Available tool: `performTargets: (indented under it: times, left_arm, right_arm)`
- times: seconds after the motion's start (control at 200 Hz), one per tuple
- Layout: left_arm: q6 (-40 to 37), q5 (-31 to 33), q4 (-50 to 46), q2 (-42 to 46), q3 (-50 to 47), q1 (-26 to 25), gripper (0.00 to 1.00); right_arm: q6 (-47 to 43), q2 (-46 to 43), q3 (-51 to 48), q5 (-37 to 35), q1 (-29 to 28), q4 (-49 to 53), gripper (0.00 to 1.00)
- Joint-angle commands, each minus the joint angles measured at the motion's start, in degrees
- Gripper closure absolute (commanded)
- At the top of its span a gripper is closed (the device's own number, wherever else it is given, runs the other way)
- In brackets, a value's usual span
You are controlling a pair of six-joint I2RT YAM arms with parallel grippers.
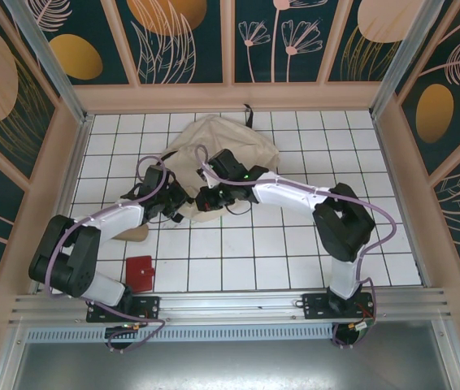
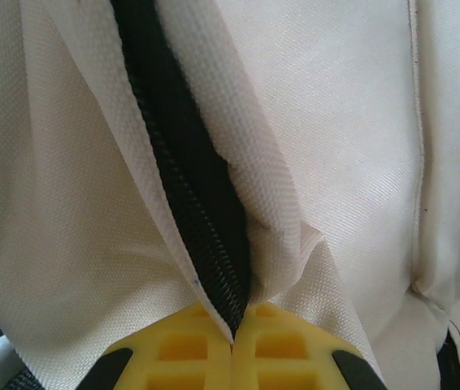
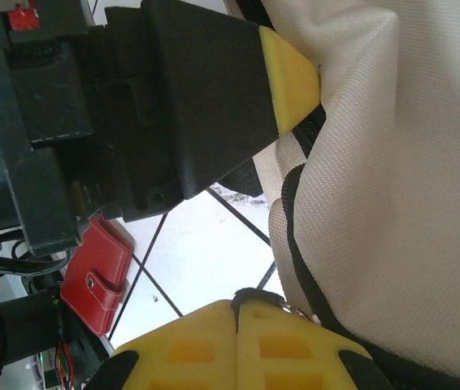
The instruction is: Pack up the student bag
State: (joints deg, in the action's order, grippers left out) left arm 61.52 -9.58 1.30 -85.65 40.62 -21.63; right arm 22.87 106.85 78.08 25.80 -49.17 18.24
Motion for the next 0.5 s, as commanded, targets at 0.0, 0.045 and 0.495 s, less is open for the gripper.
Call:
performTargets:
  times: [0.0, 0.045, 0.495]
  left_arm:
    - [-2.27, 1.46, -1.03, -0.74, 2.79, -0.28, 1.00]
    - [-3.00, 4.05, -2.58, -1.00, 3.45, -0.02, 1.00]
    - [-4.10, 7.35, -4.03, -4.02, 3.74, 2.02, 1.00]
  right_arm:
    - [-0.18, -1.26, 0.99, -3.59, -0.89, 0.05, 1.00]
    - [-0.27, -2.83, -0.54, -5.93, -0.38, 1.22, 1.00]
    - [2.21, -7.45, -8.96, -23.35, 4.34, 7.95, 1.00]
